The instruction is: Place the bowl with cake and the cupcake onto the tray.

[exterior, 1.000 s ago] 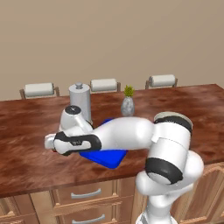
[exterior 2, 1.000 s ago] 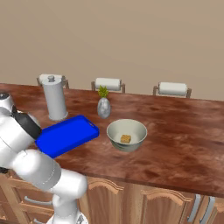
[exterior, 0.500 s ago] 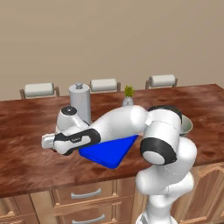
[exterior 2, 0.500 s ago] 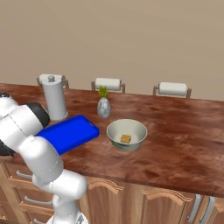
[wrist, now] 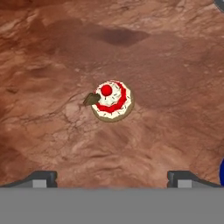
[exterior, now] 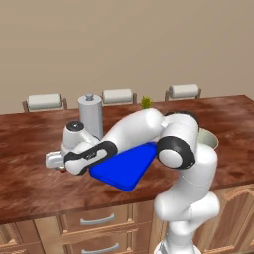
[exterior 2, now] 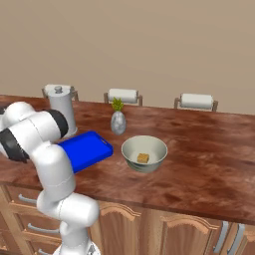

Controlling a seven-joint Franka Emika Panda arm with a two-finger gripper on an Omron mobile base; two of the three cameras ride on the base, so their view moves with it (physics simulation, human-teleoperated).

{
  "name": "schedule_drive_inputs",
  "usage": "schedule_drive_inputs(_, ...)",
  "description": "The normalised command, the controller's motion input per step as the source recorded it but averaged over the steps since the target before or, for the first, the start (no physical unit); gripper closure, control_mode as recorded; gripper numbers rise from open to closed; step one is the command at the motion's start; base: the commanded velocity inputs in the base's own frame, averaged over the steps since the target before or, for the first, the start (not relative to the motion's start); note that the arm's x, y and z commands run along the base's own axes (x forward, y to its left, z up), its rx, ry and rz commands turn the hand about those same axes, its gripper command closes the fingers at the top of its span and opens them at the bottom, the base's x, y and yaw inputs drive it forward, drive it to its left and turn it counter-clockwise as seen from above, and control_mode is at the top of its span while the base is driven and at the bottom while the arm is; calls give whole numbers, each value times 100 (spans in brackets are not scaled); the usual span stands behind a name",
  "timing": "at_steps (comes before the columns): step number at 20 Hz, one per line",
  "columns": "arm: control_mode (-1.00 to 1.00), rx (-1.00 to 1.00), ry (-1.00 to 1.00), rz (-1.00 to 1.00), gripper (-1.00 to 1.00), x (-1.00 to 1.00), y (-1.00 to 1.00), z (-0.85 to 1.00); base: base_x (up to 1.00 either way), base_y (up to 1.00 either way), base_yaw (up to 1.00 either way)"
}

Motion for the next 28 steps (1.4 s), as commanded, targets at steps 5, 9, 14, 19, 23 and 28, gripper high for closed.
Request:
schedule_drive_inputs(5, -100, -5, 0, 0, -100, 14, 5, -14, 0, 0, 0)
schedule_drive_inputs(9, -100, -4, 0, 0, -100, 14, 4, -11, 0, 0, 0)
schedule_drive_inputs(14, -100, 0, 0, 0, -100, 19, 3, -10, 0, 0, 0)
schedule_drive_inputs(19, -100, 0, 0, 0, -100, 21, 0, -12, 0, 0, 0)
schedule_drive_inputs(23, -100, 0, 0, 0, -100, 21, 0, -14, 0, 0, 0)
schedule_drive_inputs(28, -100, 0, 0, 1, -100, 21, 2, -18, 0, 0, 0)
